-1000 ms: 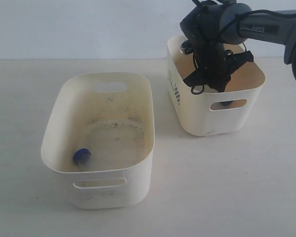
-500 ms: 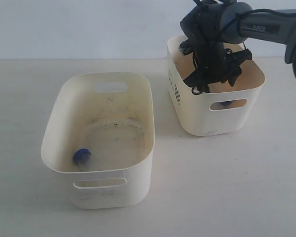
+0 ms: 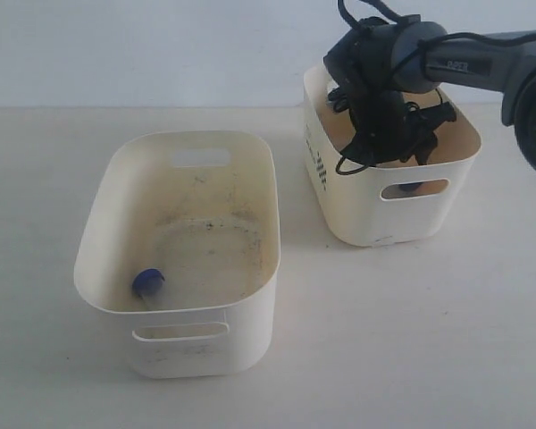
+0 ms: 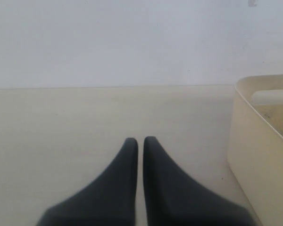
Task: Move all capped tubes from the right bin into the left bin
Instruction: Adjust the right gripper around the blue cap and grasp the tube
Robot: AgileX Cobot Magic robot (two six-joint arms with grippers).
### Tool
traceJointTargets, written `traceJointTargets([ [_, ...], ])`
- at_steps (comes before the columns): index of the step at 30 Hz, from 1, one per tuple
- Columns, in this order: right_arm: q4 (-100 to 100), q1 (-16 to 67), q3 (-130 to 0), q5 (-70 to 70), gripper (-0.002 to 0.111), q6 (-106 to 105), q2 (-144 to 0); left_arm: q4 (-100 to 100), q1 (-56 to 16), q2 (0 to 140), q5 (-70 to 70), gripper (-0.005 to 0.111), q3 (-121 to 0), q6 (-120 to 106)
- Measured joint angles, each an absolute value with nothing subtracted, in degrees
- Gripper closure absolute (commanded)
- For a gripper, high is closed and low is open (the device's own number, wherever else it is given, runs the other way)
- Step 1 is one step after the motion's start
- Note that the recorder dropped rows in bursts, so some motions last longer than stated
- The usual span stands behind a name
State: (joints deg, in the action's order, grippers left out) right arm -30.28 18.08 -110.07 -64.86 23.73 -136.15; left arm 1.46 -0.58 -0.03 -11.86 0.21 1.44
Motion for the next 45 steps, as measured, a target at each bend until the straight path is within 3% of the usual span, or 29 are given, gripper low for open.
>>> traceJointTargets([
  [34,-23.8,14.7,-110.1,-62.1,0.048,22.8,-136.8,1.5,-0.6,0.0,-11.9,0.102,0.2,1.4],
  [36,-23.8,14.7,-110.1,-61.9,0.052,21.5,-136.8,1.5,-0.6,0.0,-11.9,0.102,0.2,1.4],
  [41,-23.4,14.7,-110.1,-61.8,0.078,19.9,-137.6,1.5,-0.6,0.0,-11.9,0.102,0.2,1.4],
  [45,-22.8,14.7,-110.1,-61.6,0.108,19.1,-137.8,1.5,-0.6,0.0,-11.9,0.102,0.2,1.4],
])
